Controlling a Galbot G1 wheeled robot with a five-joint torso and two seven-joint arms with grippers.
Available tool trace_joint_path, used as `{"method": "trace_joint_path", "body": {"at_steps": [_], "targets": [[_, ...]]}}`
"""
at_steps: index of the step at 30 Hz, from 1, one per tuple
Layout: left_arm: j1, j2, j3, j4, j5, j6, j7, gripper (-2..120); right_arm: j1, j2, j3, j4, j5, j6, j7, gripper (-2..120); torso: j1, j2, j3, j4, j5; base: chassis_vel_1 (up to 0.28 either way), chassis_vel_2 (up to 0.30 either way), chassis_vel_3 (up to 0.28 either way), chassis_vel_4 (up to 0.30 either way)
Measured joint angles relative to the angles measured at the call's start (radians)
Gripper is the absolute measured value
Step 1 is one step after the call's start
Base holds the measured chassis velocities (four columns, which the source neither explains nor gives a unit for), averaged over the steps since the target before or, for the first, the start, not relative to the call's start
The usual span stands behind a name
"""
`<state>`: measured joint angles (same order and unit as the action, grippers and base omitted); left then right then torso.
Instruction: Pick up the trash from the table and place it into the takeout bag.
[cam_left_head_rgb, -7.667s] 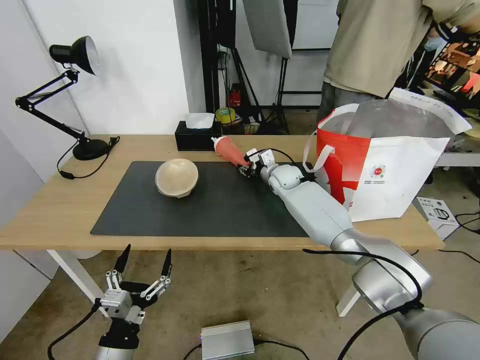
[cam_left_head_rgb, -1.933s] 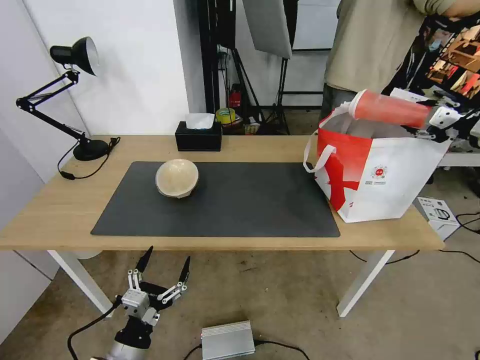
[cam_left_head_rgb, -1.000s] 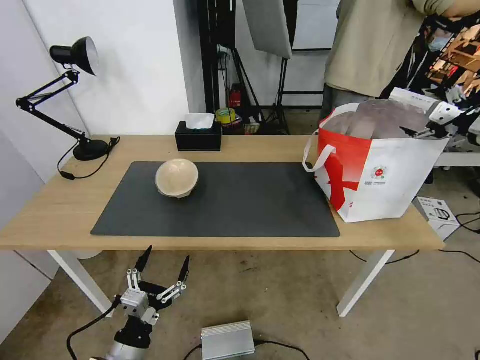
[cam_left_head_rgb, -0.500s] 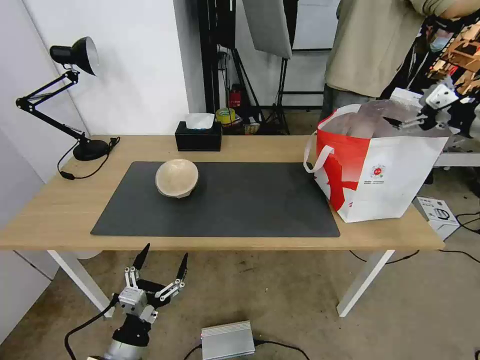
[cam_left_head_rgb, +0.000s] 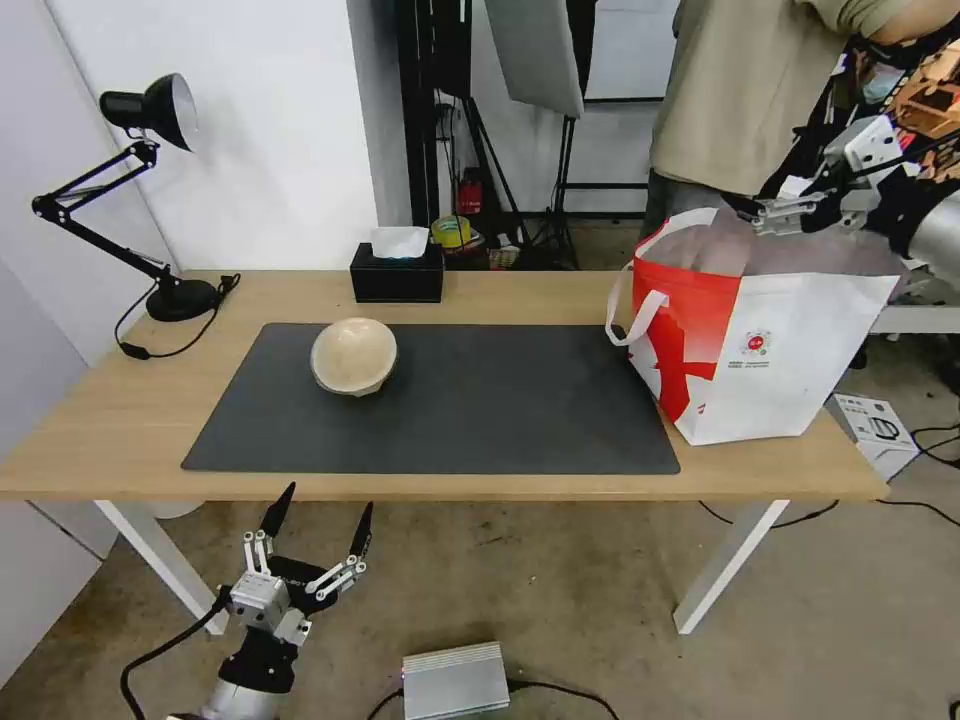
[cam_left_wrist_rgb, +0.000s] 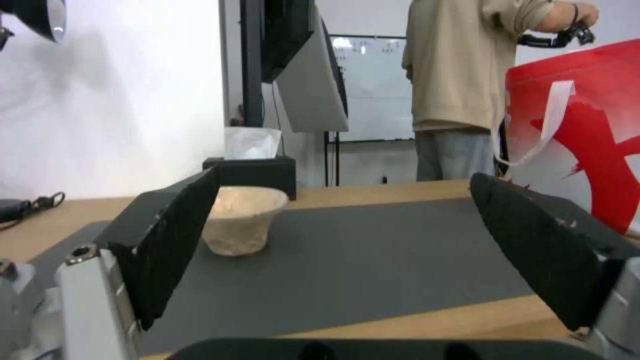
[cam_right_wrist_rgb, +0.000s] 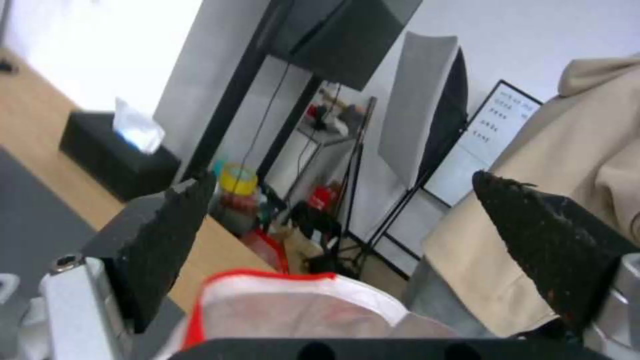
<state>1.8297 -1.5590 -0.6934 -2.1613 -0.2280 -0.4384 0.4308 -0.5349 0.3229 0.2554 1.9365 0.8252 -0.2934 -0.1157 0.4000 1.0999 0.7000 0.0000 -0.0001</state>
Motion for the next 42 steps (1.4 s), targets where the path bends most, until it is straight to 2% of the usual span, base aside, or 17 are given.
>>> {"method": "trace_joint_path", "body": {"at_steps": [7, 8, 10, 18, 23, 28, 35, 42], "targets": [[-0.005, 0.009, -0.004, -0.024, -0.005, 0.018, -0.002, 100, -0.112, 0.038, 0.047, 0.082, 0.047, 0.034, 0.14, 100, 0.0, 0.0, 0.0, 0.0, -0.0001, 0.0, 0.0, 0.0, 0.0], [-0.007, 0.007, -0.005, -0.029, -0.006, 0.021, -0.003, 100, -0.167, 0.053, 0.072, 0.108, 0.052, 0.049, 0.176, 100, 0.0, 0.0, 0.0, 0.0001, 0.0, 0.0, 0.0, 0.0, 0.0], [-0.008, 0.005, -0.005, -0.033, -0.006, 0.022, -0.004, 100, -0.206, 0.063, 0.092, 0.12, 0.052, 0.06, 0.184, 100, 0.0, 0.0, 0.0, 0.0, 0.0, 0.0, 0.0, 0.0, 0.0], [-0.008, -0.001, -0.01, -0.057, -0.006, 0.033, -0.004, 100, -0.423, 0.128, 0.233, 0.21, 0.032, 0.105, 0.194, 100, 0.0, 0.0, 0.0, 0.0, 0.0, 0.0, 0.0, 0.0, 0.0], [-0.007, -0.005, -0.01, -0.06, -0.006, 0.034, -0.004, 100, -0.515, 0.172, 0.257, 0.242, -0.019, 0.145, 0.195, 100, 0.0, 0.0, 0.0, -0.0001, 0.0001, 0.0, 0.0, 0.0, 0.0], [-0.003, -0.004, -0.009, -0.069, -0.006, 0.034, -0.004, 100, -0.657, 0.248, 0.292, 0.282, -0.096, 0.182, 0.19, 100, 0.0, 0.0, 0.0, -0.0001, 0.0001, 0.0, 0.0, 0.0, 0.0], [-0.001, -0.004, -0.008, -0.079, -0.005, 0.037, -0.004, 100, -0.75, 0.307, 0.332, 0.317, -0.125, 0.202, 0.182, 100, 0.0, 0.0, 0.0, -0.0001, 0.0001, 0.0, 0.0, 0.0, 0.0], [0.001, -0.008, -0.006, -0.085, -0.002, 0.039, -0.004, 100, -0.832, 0.374, 0.349, 0.353, -0.174, 0.267, 0.165, 100, 0.0, 0.0, 0.0, 0.0, 0.0, 0.0, 0.0, 0.0, 0.0]]}}
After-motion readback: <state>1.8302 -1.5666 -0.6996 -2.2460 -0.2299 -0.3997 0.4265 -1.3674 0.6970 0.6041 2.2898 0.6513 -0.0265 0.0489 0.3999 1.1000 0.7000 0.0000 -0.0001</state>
